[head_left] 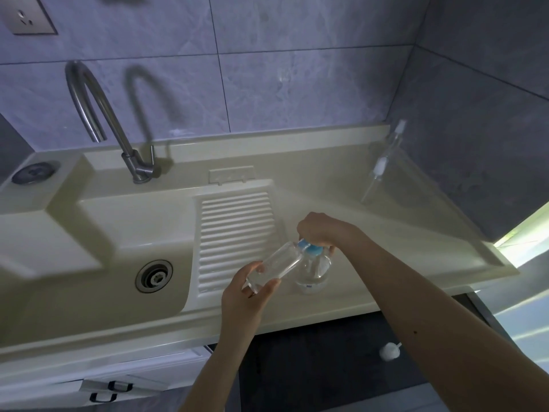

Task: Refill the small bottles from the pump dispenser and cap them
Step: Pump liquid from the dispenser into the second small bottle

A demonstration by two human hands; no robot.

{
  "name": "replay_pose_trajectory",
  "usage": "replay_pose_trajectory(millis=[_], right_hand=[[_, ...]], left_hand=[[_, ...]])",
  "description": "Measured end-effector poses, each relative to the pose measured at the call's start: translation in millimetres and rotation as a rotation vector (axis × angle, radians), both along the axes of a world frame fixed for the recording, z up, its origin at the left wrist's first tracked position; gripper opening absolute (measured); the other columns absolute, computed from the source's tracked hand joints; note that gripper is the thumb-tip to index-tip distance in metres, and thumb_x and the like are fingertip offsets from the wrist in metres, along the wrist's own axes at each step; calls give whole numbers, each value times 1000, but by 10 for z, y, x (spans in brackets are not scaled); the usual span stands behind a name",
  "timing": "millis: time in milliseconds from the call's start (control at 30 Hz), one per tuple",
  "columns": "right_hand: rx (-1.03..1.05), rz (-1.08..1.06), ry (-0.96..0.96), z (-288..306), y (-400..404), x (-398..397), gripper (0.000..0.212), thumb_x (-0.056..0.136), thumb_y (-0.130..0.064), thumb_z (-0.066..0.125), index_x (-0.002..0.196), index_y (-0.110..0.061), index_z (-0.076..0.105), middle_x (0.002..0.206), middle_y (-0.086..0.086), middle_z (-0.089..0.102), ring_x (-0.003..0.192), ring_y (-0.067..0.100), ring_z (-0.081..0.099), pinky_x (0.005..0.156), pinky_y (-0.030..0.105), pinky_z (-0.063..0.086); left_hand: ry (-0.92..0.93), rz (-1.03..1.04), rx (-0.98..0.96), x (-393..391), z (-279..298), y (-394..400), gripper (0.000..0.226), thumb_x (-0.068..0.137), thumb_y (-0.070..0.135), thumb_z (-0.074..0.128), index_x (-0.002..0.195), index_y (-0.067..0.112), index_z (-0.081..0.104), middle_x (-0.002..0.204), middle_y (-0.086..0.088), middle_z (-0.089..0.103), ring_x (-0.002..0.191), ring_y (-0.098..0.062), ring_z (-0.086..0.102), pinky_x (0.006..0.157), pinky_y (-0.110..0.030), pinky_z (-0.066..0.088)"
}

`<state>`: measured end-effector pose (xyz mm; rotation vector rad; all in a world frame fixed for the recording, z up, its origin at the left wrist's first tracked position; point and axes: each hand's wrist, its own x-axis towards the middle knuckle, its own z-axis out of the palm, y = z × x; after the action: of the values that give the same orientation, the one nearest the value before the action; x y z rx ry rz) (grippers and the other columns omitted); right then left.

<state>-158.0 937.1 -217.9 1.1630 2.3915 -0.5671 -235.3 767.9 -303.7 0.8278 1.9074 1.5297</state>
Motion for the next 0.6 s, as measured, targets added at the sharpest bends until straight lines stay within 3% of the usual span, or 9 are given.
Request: replay_pose_trajectory(millis=[100, 167, 233, 300, 333, 400, 500, 600], right_hand=[[-42, -47, 38, -20, 33, -1, 30, 97, -7, 39, 118, 6, 56, 117, 17, 51, 91, 30, 53, 71, 31, 46], [-121, -146, 98, -44, 56, -15, 30, 96, -15, 38, 113, 3, 54, 110, 15, 49, 85, 26, 48, 81, 36, 48], [-268, -319, 147, -68, 88, -11, 33, 93, -28, 39, 114, -7, 52, 120, 16, 52, 84, 27, 52, 88, 42, 48], [-436, -422, 115, -59, 116, 7, 49, 90, -43, 44, 130, -14, 48, 142, 17, 42, 111, 40, 53, 97, 50, 42], [-505, -446, 104, -59, 132, 6, 60, 89, -49, 46, 138, -15, 43, 150, 16, 33, 127, 44, 42, 105, 54, 36], [-575, -472, 115, -51, 145, -7, 75, 88, -58, 48, 147, -15, 32, 157, 14, 22, 139, 45, 26, 111, 60, 25], [-518, -440, 98, -63, 134, -28, 70, 90, -55, 47, 148, -21, 29, 156, 13, 22, 136, 46, 31, 108, 59, 30], [-434, -391, 109, -60, 107, -25, 51, 91, -40, 47, 138, -21, 41, 141, 14, 40, 117, 42, 48, 97, 53, 43]], left_hand=[[-9, 4, 9, -3, -11, 0, 25, 77, 15, 76, 96, 27, 65, 89, -3, 70, 71, -21, 65, 54, -13, 46], [20, 4, 1, -7, -18, 0, 23, 77, 18, 76, 94, 29, 64, 85, -6, 69, 71, -30, 63, 53, -16, 45], [37, -2, -7, -6, -22, -5, 23, 77, 20, 76, 97, 27, 65, 85, -5, 68, 71, -30, 63, 53, -18, 45], [22, -8, 3, -6, -12, 0, 28, 78, 18, 75, 103, 23, 65, 91, 1, 69, 71, -18, 65, 55, -16, 48], [18, -11, 8, -12, -13, 0, 29, 78, 17, 75, 105, 21, 65, 96, 3, 69, 72, -15, 66, 56, -15, 50], [31, -16, 11, -18, -14, 2, 30, 78, 18, 75, 106, 20, 65, 100, 5, 68, 74, -18, 66, 57, -16, 50], [33, -18, 13, -15, -14, -7, 32, 79, 18, 74, 109, 19, 64, 100, 4, 68, 72, -11, 66, 56, -11, 47], [24, -21, 32, -3, 5, -14, 31, 79, 16, 74, 108, 17, 64, 99, 2, 68, 72, -4, 66, 55, -9, 46]])
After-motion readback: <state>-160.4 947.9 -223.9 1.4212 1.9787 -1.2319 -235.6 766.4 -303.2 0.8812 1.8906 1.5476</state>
